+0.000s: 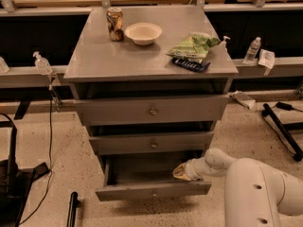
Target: Open bottom drawer
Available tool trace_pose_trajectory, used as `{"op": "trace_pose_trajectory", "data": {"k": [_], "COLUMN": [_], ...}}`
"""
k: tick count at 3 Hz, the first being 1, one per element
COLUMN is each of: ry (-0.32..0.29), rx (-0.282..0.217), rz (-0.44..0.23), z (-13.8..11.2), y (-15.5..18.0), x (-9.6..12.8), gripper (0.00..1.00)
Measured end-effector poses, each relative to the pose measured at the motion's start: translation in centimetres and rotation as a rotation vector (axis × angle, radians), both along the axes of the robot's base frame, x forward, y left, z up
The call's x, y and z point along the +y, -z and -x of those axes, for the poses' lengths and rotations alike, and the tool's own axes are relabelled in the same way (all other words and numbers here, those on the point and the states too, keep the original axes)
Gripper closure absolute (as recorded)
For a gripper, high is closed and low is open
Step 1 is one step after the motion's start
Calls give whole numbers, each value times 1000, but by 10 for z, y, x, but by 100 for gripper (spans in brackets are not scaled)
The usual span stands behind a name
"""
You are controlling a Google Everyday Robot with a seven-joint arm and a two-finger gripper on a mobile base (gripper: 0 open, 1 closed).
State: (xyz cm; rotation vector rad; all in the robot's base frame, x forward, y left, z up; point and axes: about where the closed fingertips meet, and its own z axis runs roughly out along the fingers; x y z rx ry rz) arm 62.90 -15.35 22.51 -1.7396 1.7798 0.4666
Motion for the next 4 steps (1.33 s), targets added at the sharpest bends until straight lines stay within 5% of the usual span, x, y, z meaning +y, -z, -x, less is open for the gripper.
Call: {"op": "trace_pose_trajectory", "data": {"k": [4], "ry": [-23], "rx": [141], "rz": [-6], "z": [-21], "y": [71], "x": [-1], "gripper": [100]}}
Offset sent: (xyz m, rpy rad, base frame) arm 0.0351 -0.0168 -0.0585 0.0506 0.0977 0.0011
